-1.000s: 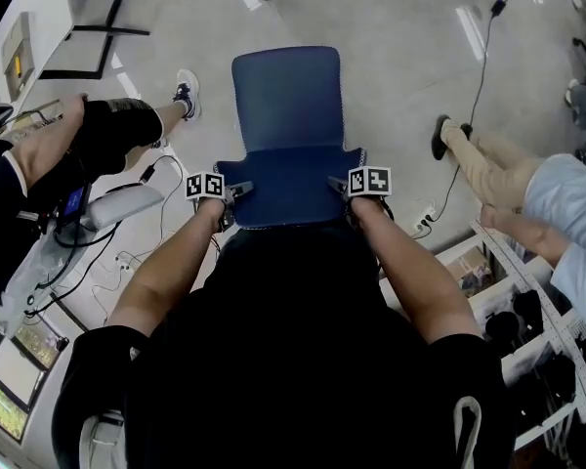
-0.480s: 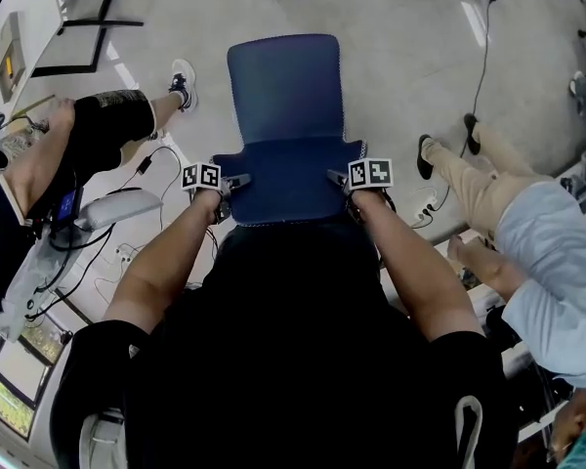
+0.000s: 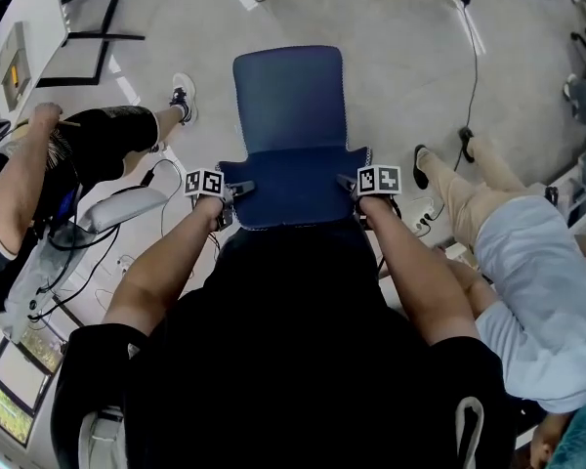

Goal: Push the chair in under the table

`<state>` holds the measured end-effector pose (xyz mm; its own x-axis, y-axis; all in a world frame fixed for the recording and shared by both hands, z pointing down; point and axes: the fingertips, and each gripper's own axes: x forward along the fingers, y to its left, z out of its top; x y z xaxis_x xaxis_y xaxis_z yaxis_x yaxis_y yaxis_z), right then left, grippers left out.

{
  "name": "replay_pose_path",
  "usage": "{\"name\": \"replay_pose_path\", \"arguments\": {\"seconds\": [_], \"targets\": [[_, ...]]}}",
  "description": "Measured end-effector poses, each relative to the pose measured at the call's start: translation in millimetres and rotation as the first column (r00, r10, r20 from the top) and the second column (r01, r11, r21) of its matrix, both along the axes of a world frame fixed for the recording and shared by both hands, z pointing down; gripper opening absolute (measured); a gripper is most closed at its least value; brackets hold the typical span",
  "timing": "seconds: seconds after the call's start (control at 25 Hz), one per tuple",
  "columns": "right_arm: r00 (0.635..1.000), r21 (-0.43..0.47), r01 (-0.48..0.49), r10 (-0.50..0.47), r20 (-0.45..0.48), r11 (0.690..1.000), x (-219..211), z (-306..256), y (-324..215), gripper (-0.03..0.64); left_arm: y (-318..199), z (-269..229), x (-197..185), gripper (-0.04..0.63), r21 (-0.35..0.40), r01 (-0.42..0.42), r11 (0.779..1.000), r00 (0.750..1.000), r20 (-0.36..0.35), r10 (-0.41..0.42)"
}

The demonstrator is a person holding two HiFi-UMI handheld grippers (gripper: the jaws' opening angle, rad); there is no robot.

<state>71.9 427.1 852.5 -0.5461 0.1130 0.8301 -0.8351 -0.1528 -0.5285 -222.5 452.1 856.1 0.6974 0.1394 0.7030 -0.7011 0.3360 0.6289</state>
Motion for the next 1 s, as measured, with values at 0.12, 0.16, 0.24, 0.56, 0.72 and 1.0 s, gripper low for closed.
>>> {"name": "replay_pose_path", "arguments": {"seconds": [0.12, 0.16, 0.24, 0.56, 0.72, 1.0], "targets": [[1.0, 0.003, -0.022, 0.022, 0.001, 1.0, 11.9, -7.3, -6.7, 0.247, -19.5, -9.9, 9.7, 0.42, 0.024, -0.01, 1.0, 1.0, -0.004, 0.01], [0.999, 0.007, -0.032, 0.032, 0.003, 0.999, 15.7, -9.8, -11.1, 0.247, -27.6, -13.2, 12.9, 0.42, 0.032, -0.015, 0.999, 1.0, -0.008, 0.016], [0.998, 0.014, -0.056, 0.056, 0.011, 0.998, 20.0, -15.1, -20.5, 0.245, -42.9, -20.3, 17.2, 0.419, 0.044, -0.027, 0.999, 1.0, -0.012, 0.028], [0.994, 0.028, -0.107, 0.105, 0.04, 0.994, 37.8, -34.9, -59.3, 0.244, -90.8, -45.8, 34.4, 0.417, 0.05, -0.032, 0.998, 0.999, -0.006, 0.032], [0.99, 0.024, -0.128, 0.126, 0.055, 0.992, 55.4, -44.8, -72.4, 0.245, -107.4, -57.9, 52.8, 0.417, 0.04, -0.05, 0.998, 0.999, -0.017, 0.051], [0.983, 0.013, -0.169, 0.167, 0.07, 0.986, 83.0, -55.3, -88.0, 0.245, -141.9, -72.0, 82.7, 0.42, 0.036, -0.068, 0.997, 0.997, -0.028, 0.069]]}}
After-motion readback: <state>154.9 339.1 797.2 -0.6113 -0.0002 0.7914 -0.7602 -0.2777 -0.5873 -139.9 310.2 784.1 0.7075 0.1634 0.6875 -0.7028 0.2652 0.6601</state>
